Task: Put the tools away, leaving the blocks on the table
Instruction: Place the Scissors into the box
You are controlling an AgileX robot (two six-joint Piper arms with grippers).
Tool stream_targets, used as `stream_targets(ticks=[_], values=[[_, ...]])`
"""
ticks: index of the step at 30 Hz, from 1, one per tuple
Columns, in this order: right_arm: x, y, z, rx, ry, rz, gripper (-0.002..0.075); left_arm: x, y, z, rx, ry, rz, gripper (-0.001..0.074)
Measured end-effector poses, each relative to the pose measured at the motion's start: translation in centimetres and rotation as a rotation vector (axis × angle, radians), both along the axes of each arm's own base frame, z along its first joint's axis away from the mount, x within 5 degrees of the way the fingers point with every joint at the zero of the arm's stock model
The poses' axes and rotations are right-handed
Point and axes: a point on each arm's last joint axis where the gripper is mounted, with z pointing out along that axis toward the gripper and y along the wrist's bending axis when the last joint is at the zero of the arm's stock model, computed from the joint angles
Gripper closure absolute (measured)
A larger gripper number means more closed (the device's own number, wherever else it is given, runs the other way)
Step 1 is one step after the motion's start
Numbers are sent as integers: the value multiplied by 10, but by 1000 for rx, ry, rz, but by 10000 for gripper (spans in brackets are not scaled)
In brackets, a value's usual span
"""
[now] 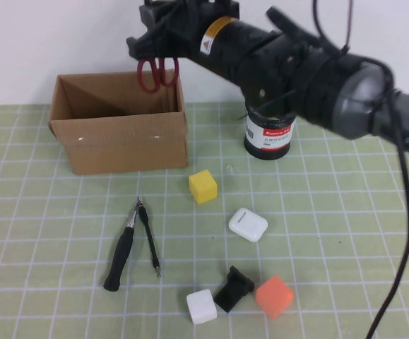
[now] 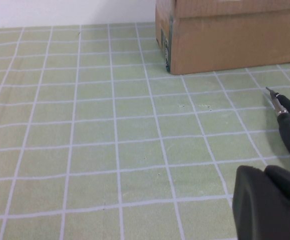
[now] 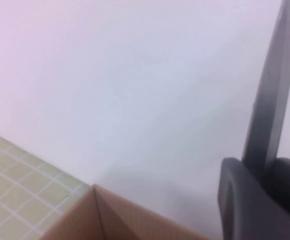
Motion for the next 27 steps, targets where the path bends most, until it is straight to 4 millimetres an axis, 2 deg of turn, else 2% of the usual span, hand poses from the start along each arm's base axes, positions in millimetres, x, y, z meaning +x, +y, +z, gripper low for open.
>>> stream_targets(ticks=[6,14,19,25,27], values=[[6,13,-11,-155,-119,-12,727,0,0,0,0,0,0,738],[13,17,-17,-303,-185,-27,694,0,0,0,0,0,0,738],[13,18,-20,-309,-173,-26,620,0,0,0,0,0,0,738],[14,18,-20,-306,-170,-27,477,0,0,0,0,0,0,738],[14,18,-20,-305,-169,-27,461,0,0,0,0,0,0,738]])
